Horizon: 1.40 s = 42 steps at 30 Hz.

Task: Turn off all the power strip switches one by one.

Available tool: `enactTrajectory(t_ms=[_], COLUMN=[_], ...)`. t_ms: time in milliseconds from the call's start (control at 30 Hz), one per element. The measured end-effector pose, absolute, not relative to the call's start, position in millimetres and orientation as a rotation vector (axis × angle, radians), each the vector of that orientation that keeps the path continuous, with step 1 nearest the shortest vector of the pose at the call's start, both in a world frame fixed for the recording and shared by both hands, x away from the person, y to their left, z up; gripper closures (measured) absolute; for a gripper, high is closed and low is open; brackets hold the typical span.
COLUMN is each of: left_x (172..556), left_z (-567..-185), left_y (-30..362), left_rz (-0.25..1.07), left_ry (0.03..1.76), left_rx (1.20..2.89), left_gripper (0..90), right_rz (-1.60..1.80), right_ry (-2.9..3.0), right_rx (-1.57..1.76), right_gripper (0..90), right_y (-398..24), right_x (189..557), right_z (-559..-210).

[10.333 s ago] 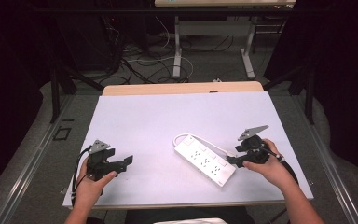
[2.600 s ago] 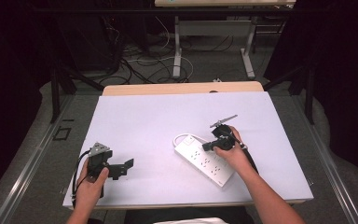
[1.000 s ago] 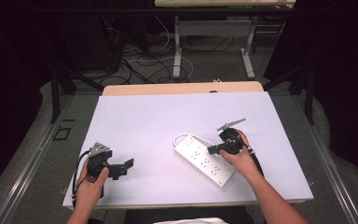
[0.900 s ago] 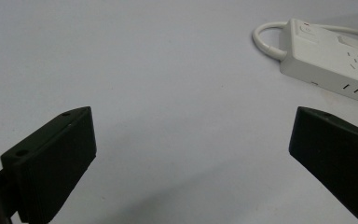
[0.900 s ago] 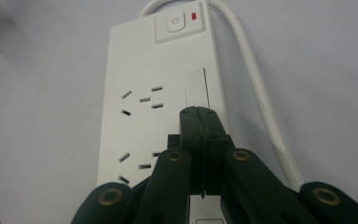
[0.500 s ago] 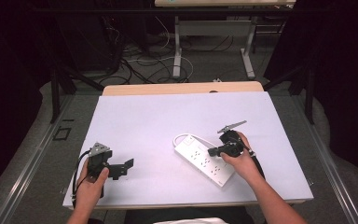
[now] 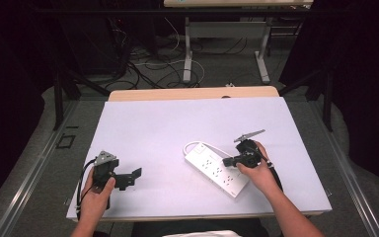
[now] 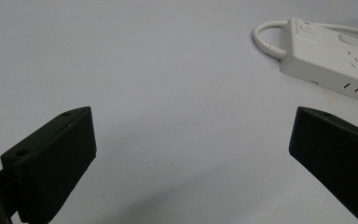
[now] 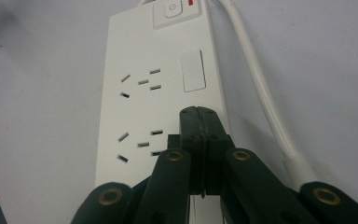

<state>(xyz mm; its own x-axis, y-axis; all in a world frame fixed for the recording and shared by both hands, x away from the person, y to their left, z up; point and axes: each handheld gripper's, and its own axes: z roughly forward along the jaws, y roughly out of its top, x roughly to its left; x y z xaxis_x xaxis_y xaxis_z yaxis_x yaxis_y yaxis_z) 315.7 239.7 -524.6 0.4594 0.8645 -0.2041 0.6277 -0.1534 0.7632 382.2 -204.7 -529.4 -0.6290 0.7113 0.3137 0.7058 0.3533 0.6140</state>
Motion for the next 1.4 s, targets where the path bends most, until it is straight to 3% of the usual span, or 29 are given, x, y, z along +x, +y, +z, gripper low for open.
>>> enactTrajectory(t_ms=[1400], left_x=[315.4], left_z=[-524.5], left_y=[239.6], left_rz=[0.359], left_ry=[1.256], left_rx=[1.874], left_gripper=[0.8], right_rz=[1.226], right_ry=[2.559], right_rx=[1.365], right_gripper=[90.0], right_y=[-213.4], right_x=[376.8], right_z=[-535.1])
